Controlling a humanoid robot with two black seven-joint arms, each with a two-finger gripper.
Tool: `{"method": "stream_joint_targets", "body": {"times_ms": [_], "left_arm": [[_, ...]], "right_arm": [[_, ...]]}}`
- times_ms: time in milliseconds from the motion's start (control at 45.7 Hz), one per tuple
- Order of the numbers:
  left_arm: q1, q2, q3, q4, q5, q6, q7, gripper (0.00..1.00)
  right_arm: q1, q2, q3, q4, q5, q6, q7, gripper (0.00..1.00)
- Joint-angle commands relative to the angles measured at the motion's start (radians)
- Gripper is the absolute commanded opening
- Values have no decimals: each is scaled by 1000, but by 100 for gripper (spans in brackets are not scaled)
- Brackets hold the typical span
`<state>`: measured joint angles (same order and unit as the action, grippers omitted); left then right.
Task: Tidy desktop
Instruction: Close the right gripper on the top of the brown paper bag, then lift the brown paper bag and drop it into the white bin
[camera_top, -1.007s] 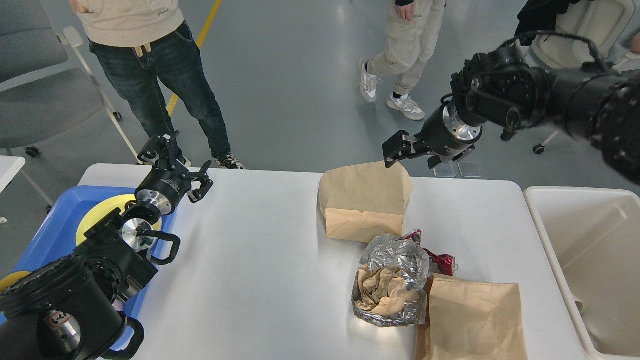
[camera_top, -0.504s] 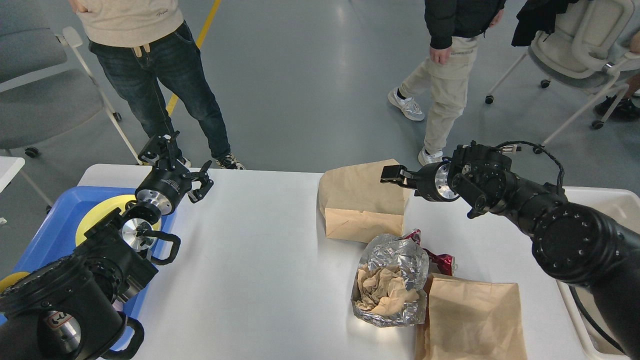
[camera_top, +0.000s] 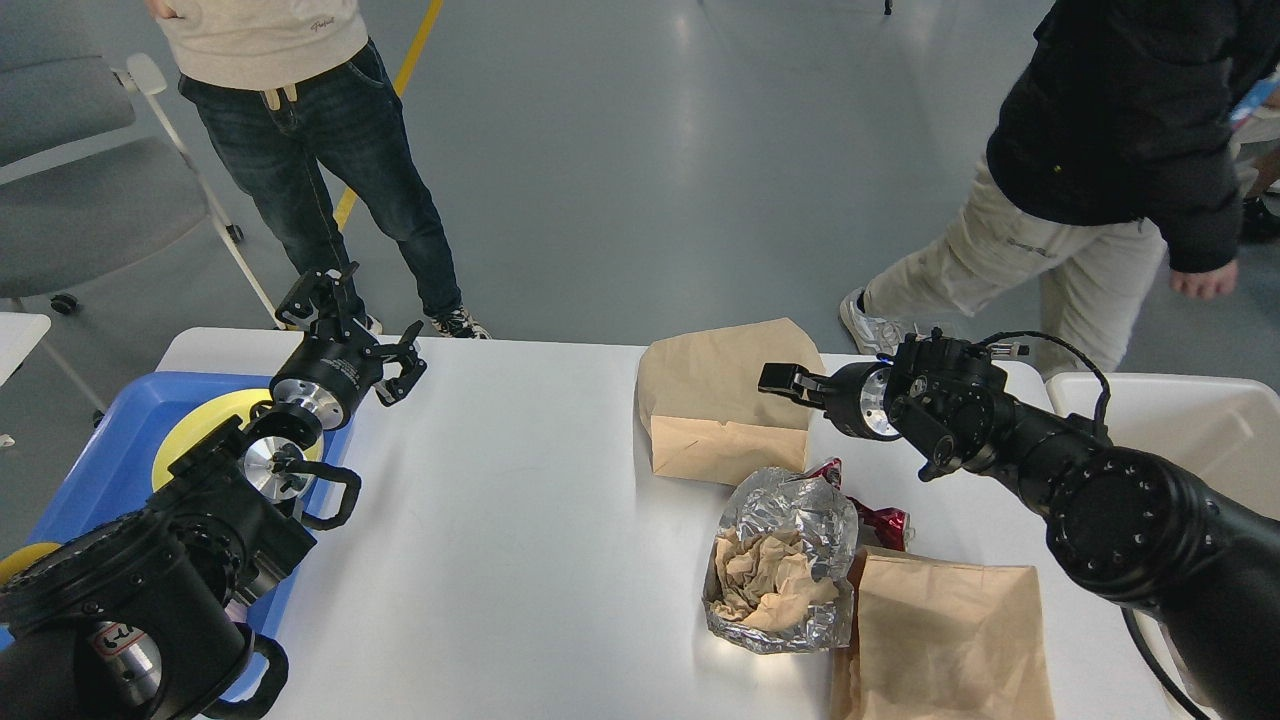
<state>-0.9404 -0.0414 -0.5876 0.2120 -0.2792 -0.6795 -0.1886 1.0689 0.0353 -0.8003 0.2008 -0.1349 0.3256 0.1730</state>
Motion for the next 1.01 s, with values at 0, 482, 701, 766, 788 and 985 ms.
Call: {"method": "stream_joint_targets", "body": {"times_ms": [0,482,701,766,788,985], "left_arm": [[0,0,0,0,0,0,0,96],[0,0,0,0,0,0,0,96],[0,0,0,0,0,0,0,96],[0,0,0,1,0,0,0,96],[0,0,0,0,0,0,0,96],[0,0,0,0,0,-2,0,96]], "right_arm": [[0,15,-11,11,0,7,-12,12],[25,25,6,15,4,6,-23,0],[91,8,16,45,6,56,-23,0],[137,-31,18,86,8,102,-23,0],[154,-47,18,107,8,119,-23,0],[385,-261,20,379,4,196,-23,0]]}}
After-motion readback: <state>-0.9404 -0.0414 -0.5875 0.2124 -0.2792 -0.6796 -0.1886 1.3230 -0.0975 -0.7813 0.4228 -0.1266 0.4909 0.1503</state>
